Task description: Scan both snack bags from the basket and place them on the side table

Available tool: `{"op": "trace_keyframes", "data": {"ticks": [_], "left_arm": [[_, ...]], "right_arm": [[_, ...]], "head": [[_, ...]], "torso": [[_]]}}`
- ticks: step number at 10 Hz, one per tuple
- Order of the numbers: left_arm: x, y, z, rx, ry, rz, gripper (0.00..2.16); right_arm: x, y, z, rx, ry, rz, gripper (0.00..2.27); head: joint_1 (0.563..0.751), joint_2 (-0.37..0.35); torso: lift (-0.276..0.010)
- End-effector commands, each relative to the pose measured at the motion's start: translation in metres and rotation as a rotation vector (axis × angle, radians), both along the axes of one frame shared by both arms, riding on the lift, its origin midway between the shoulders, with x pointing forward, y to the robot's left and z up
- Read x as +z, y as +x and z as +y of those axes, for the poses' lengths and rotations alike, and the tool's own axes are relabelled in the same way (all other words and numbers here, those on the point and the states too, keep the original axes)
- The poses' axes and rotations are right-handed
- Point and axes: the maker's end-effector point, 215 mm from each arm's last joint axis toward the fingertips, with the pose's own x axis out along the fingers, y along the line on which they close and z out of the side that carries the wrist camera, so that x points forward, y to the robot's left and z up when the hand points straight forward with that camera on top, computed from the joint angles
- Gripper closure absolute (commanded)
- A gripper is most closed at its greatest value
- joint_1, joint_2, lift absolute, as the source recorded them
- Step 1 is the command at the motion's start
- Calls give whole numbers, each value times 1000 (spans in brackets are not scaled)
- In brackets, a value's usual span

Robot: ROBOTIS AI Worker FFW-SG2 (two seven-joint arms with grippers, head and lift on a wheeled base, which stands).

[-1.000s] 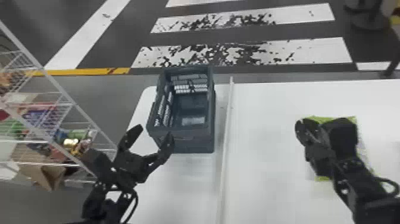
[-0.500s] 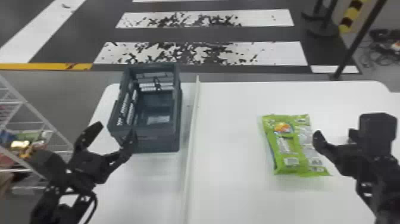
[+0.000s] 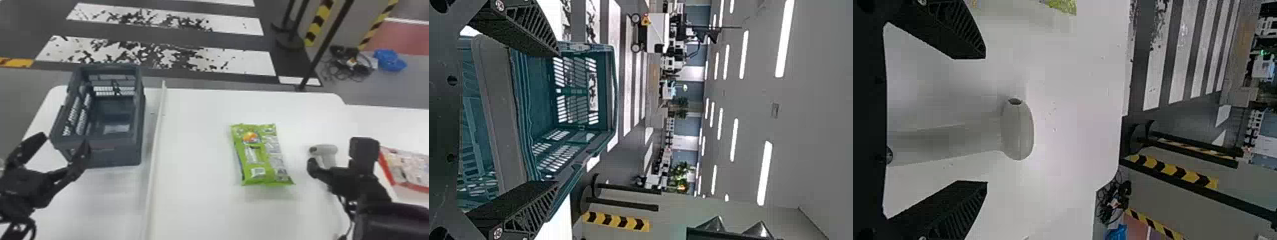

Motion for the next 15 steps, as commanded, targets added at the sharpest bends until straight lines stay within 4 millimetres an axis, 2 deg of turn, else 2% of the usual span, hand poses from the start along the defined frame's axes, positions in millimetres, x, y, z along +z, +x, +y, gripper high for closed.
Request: {"op": "trace_keyframes", "data": {"ticks": [1, 4, 5, 6, 7, 8, 9, 11, 13, 15], "left_arm": [[-2, -1, 0, 0, -1, 4, 83], [-2, -2, 0, -2, 1, 5, 83], [-3, -2, 0, -3, 0, 7, 83], [-3, -2, 0, -3, -1, 7, 83], [-4, -2, 0, -3, 0, 8, 83], [-4, -2, 0, -2, -3, 8, 83], [-3, -2, -3, -8, -4, 7, 83], [-5, -3, -3, -7, -5, 10, 83], [-4, -2, -3, -5, -5, 9, 83], [-6, -1, -6, -9, -10, 11, 83]], "right_arm": [[-19, 3, -8, 10, 4, 40, 16], [-39, 15, -29, 25, -7, 115, 140], [-45, 13, -40, 27, -22, 154, 404], [-50, 7, -43, 35, -10, 183, 923], [-50, 6, -45, 28, -7, 184, 1882], [-53, 2, -47, 15, 6, 190, 2159], [-52, 2, -46, 14, 11, 181, 2256], [-40, 0, -43, 10, 3, 137, 2256], [-18, -12, -20, 31, 15, 85, 2256], [-6, -36, 11, 68, 45, 86, 2256]], "head": [[695, -141], [695, -159], [695, -166], [695, -177], [695, -184], [695, -193], [695, -200], [695, -206], [695, -202], [695, -172]], "torso": [[-75], [-75], [-75], [-75], [-75], [-75], [-75], [-75], [-75], [-75]]}}
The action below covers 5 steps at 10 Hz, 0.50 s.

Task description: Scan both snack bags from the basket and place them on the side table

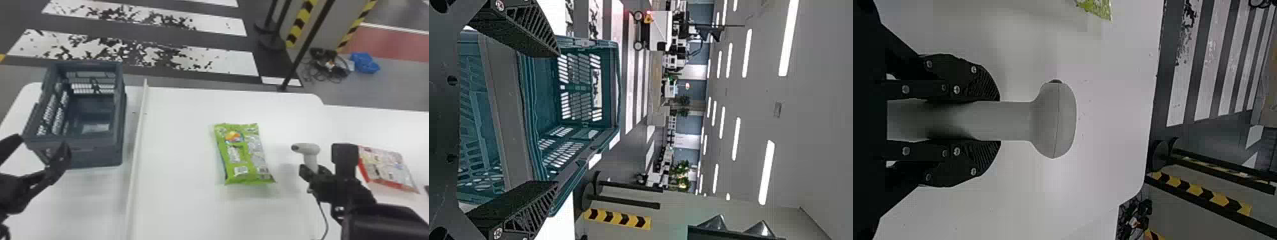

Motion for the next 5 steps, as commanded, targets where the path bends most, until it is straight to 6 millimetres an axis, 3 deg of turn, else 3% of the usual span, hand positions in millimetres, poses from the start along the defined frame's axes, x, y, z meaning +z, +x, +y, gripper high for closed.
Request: {"op": "trace_keyframes", "data": {"ticks": [1, 5], "left_arm": [[-3, 0, 0, 0, -1, 5, 83], [-9, -4, 3, 12, -7, 16, 83]], "right_arm": [[5, -21, 24, 26, 21, 14, 2256], [1, -55, 82, 97, 82, 86, 2256]], "head": [[695, -152], [695, -71]], "torso": [[-75], [-75]]}}
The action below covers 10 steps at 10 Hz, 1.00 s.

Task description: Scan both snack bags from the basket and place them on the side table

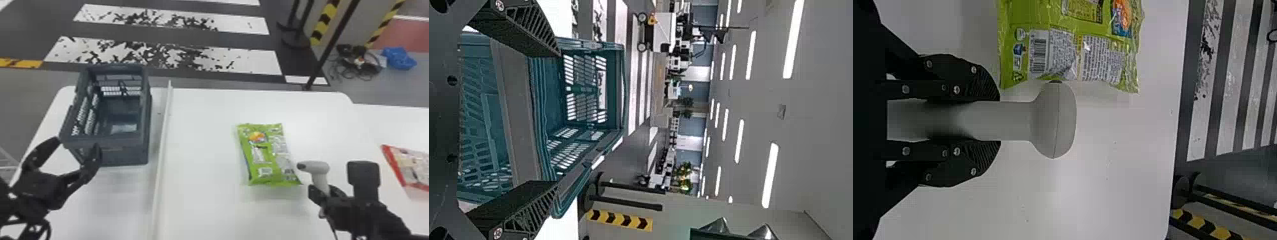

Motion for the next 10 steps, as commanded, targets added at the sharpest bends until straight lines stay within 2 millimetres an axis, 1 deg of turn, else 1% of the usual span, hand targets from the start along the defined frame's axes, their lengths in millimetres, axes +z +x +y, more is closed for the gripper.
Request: {"op": "trace_keyframes", "data": {"ticks": [1, 3, 5, 7, 9, 10], "left_arm": [[-1, -2, 2, 4, -1, 3, 83], [-2, -4, 5, 11, 0, 4, 83], [-2, -4, 5, 11, 1, 2, 83], [-2, -5, 5, 13, 1, 4, 83], [-3, -5, 5, 12, 2, 4, 83], [-3, -5, 5, 12, 2, 4, 83]], "right_arm": [[0, -6, 15, 22, 14, 12, 2256], [-1, -11, 36, 49, 36, 33, 2256], [-4, -14, 46, 66, 42, 43, 2256], [-3, -13, 45, 66, 37, 42, 2256], [-2, -12, 40, 62, 30, 37, 2256], [2, -10, 34, 52, 24, 31, 2256]], "head": [[695, -58], [695, -18], [695, 17], [695, 30], [695, 29], [695, 27]], "torso": [[-75], [-75], [-75], [-75], [-75], [-75]]}}
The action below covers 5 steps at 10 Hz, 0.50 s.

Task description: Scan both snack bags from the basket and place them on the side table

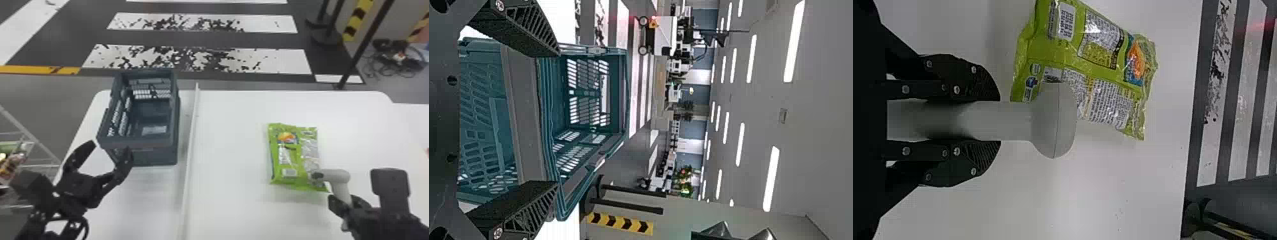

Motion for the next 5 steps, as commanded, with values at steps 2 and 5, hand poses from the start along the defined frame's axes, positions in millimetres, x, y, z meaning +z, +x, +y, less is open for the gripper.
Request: {"op": "trace_keyframes", "data": {"ticks": [2, 5], "left_arm": [[1, -1, 0, -1, 1, -1, 83], [1, -1, -1, -5, 5, -1, 83]], "right_arm": [[15, 22, -31, -52, -20, -38, 2256], [3, 68, -89, -115, -66, -59, 2256]], "head": [[695, 9], [695, -58]], "torso": [[-75], [-75]]}}
